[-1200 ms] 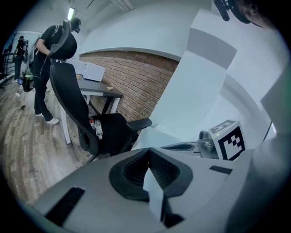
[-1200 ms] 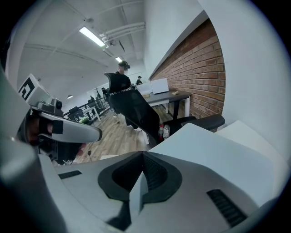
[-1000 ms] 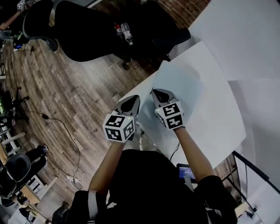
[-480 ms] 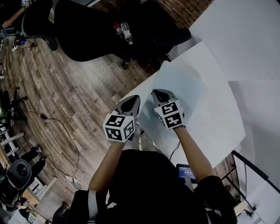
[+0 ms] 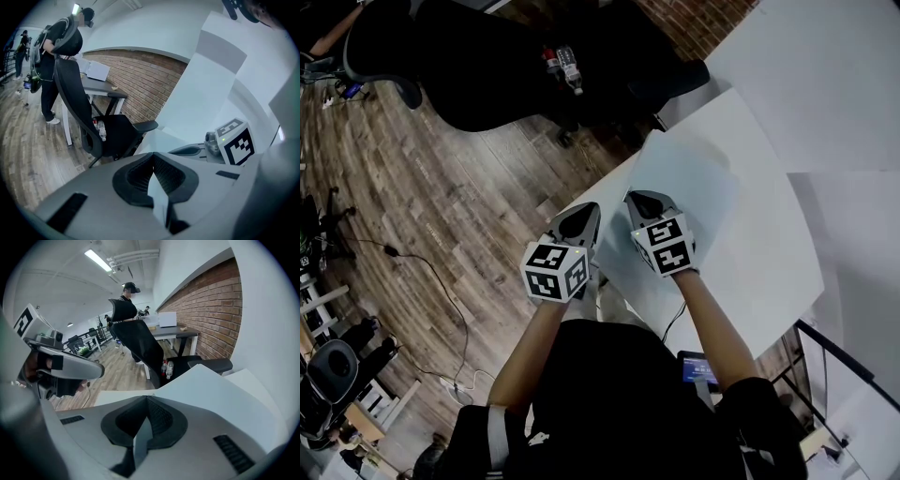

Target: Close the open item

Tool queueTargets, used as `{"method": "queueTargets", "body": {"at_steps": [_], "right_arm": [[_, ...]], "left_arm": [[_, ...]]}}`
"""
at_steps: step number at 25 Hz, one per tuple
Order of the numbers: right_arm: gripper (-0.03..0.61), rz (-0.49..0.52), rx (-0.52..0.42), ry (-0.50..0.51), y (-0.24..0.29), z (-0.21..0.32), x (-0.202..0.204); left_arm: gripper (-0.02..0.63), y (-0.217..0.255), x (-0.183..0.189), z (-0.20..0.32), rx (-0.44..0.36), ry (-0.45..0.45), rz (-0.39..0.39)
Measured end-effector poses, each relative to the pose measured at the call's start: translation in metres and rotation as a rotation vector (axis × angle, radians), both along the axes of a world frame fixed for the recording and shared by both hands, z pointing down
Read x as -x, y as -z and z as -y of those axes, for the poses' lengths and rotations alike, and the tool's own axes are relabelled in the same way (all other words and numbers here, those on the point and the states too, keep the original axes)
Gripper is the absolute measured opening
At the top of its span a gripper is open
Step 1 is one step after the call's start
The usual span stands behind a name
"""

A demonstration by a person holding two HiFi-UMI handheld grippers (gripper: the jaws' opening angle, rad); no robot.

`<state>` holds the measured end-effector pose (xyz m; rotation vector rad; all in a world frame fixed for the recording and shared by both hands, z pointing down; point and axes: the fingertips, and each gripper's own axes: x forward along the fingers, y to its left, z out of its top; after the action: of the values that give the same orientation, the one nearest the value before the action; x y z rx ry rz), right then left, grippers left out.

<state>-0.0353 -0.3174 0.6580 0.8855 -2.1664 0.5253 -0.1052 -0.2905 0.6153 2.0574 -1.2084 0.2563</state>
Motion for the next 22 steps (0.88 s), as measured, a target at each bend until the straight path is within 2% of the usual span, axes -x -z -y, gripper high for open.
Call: {"method": "queueTargets", "body": {"at_steps": [10, 15, 22], "right_arm": [[0.038, 0.038, 0.019, -0.029, 0.003, 0.000, -0.003], [0.038, 0.109, 0.032, -0.049, 0.017, -0.001, -0.002], [0.038, 0.142, -0.005, -0.077, 0.042, -0.004, -0.015]], "left_arm": [[0.014, 0.007, 0.000, 0.002, -0.017, -0.010, 0.002], [0.014, 0.019, 0.000, 0.001, -0.040, -0.017, 0.009], [0.014, 0.039, -0.010, -0.001, -0.079, -0.031, 0.016]]}}
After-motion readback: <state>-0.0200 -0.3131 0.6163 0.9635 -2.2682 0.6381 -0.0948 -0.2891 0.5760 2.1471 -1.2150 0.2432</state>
